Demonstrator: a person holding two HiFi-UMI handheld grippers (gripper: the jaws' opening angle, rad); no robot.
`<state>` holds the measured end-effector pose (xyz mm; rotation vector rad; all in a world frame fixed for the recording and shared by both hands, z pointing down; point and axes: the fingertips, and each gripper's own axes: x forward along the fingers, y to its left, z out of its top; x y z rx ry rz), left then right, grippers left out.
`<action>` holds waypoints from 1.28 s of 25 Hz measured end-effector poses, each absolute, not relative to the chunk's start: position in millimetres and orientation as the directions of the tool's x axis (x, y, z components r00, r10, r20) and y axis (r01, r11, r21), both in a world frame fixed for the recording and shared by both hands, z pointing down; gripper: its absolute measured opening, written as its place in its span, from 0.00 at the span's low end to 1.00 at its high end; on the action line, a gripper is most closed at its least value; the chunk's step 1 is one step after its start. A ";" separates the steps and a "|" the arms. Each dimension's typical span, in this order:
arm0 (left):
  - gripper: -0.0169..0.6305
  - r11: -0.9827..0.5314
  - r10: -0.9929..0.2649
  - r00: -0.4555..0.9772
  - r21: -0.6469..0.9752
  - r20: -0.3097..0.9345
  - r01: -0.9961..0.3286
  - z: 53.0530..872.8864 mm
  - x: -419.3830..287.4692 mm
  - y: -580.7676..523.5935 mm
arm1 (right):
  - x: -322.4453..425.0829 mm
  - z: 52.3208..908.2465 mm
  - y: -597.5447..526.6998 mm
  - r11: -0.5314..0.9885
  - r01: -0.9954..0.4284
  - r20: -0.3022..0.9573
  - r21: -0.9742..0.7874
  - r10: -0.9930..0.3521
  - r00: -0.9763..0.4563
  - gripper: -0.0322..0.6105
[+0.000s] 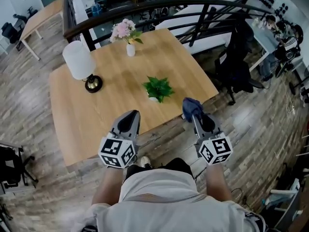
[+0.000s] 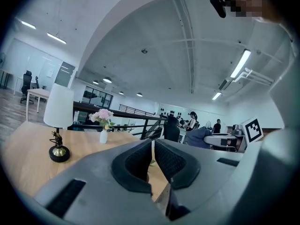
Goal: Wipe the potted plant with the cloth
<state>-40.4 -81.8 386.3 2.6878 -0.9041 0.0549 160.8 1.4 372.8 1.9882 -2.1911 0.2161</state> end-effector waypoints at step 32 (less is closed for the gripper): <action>0.07 -0.224 -0.698 0.565 0.616 0.440 -0.755 535.0 5.5 -210.4 | 225.9 454.3 -245.5 0.494 -0.852 0.315 -0.175 -0.792 -0.524 0.26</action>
